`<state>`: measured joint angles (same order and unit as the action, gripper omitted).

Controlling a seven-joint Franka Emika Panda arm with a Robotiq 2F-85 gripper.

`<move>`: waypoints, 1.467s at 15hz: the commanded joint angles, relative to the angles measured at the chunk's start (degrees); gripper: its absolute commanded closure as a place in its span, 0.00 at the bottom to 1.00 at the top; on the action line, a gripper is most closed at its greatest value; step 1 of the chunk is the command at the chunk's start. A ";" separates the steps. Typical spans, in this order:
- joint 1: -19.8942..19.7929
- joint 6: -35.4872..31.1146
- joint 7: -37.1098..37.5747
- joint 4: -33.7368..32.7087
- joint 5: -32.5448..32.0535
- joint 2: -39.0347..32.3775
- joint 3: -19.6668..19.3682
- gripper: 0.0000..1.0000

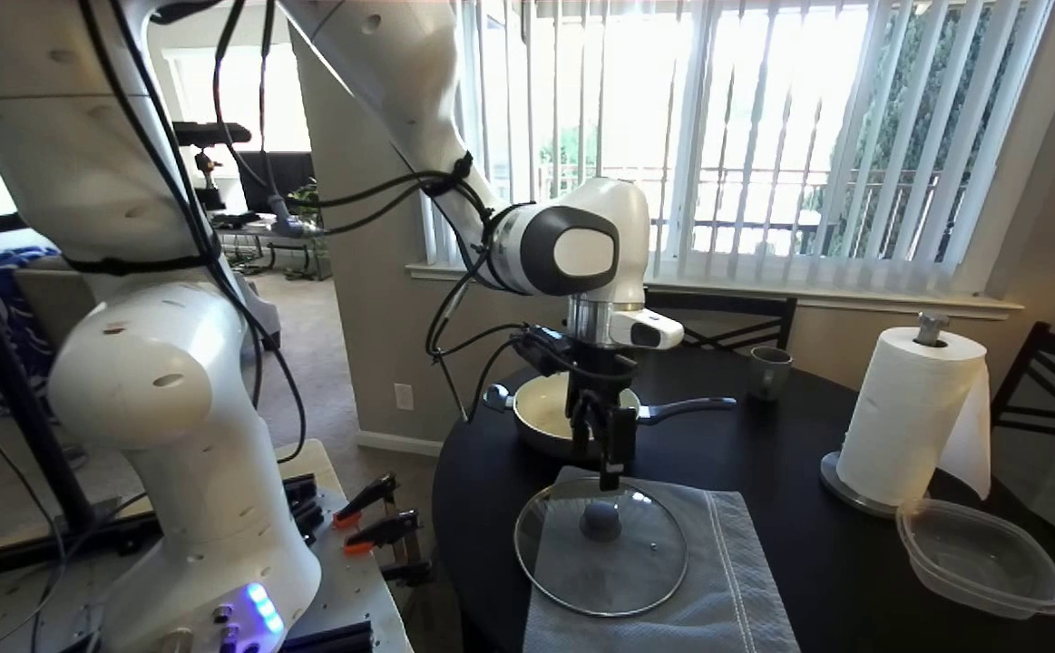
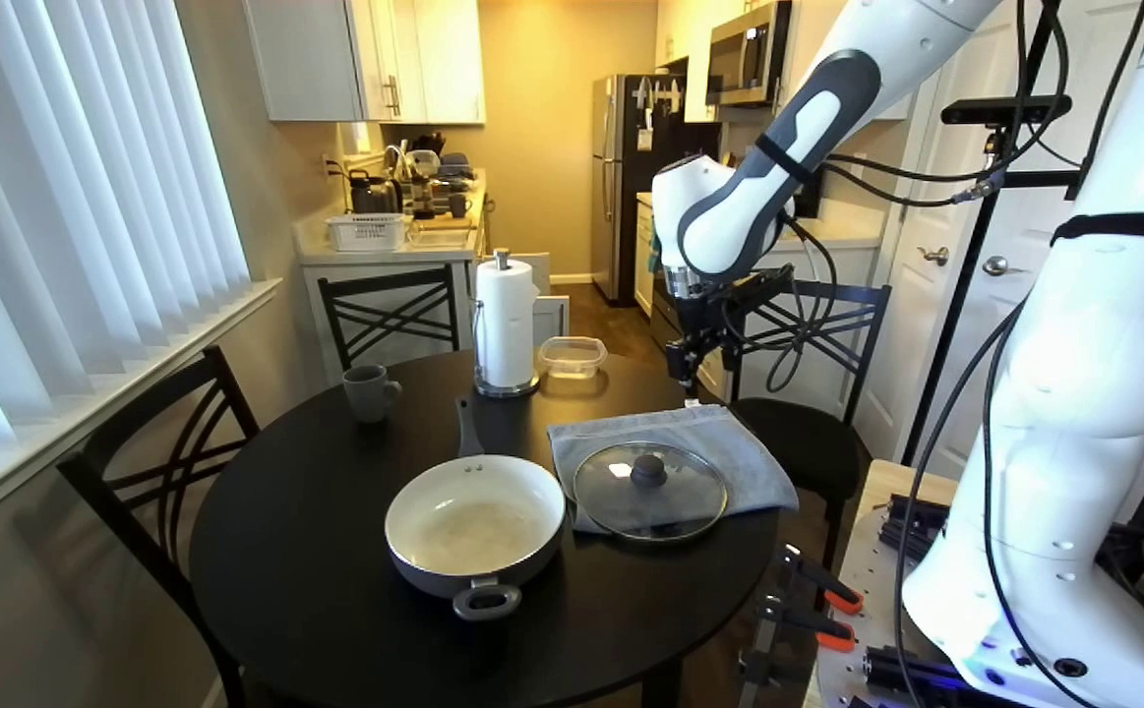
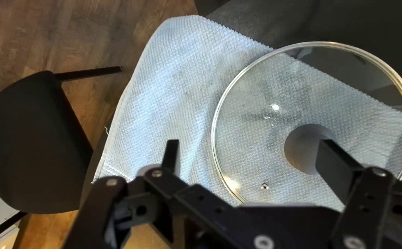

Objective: Put the lid on the pot

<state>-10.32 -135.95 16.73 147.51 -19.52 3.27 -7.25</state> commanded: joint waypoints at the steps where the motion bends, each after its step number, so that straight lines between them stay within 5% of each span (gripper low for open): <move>1: 0.31 0.12 0.13 -0.45 -0.04 -0.63 -0.22 0.00; 9: 0.95 -2.57 2.65 -1.29 -4.00 -6.05 0.11 0.00; 22: 6.17 -25.18 -2.38 0.55 0.50 -20.55 -0.83 0.00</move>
<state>-4.82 -155.02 17.11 147.33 -21.54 -14.94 -7.22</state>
